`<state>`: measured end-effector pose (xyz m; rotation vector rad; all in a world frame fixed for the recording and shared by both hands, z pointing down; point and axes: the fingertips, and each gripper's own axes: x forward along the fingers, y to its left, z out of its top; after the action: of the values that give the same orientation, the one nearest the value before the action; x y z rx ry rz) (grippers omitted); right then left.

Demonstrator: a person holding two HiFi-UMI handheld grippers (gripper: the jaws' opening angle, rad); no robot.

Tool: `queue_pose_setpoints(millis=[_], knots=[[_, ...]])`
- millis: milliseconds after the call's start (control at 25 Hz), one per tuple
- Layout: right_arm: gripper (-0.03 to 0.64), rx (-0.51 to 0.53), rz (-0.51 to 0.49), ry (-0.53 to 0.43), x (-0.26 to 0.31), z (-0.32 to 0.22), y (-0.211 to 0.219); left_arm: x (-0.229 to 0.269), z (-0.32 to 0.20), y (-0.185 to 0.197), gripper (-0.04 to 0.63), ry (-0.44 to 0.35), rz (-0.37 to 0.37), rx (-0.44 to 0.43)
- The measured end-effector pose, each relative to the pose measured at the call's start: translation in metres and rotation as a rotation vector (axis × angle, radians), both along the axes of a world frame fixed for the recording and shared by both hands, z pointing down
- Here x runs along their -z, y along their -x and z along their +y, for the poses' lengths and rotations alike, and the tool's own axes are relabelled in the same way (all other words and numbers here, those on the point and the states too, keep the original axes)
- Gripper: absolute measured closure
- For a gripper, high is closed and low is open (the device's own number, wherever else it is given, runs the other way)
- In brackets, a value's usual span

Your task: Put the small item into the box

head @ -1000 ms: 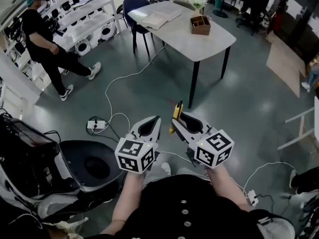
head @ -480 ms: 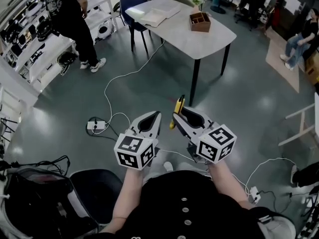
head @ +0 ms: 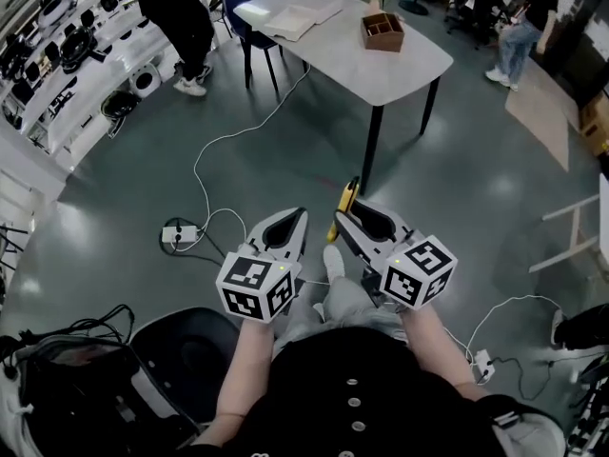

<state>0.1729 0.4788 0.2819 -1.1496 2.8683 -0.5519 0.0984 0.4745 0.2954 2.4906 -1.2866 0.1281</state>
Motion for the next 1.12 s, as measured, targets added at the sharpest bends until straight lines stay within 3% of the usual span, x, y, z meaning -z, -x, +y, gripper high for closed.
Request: queue_pose_setpoints(millis=[440,1120], knots=[[0.497,0.044,-0.039,0.031,-0.019,-0.082,0.024,-0.026,-0.067,0.022,0.578,0.046,-0.009,0.042],[0.497,0.113,-0.027,0.014,0.002,-0.328,0.033,-0.002,-0.315,0.04,0.578,0.032,-0.017,0.098]])
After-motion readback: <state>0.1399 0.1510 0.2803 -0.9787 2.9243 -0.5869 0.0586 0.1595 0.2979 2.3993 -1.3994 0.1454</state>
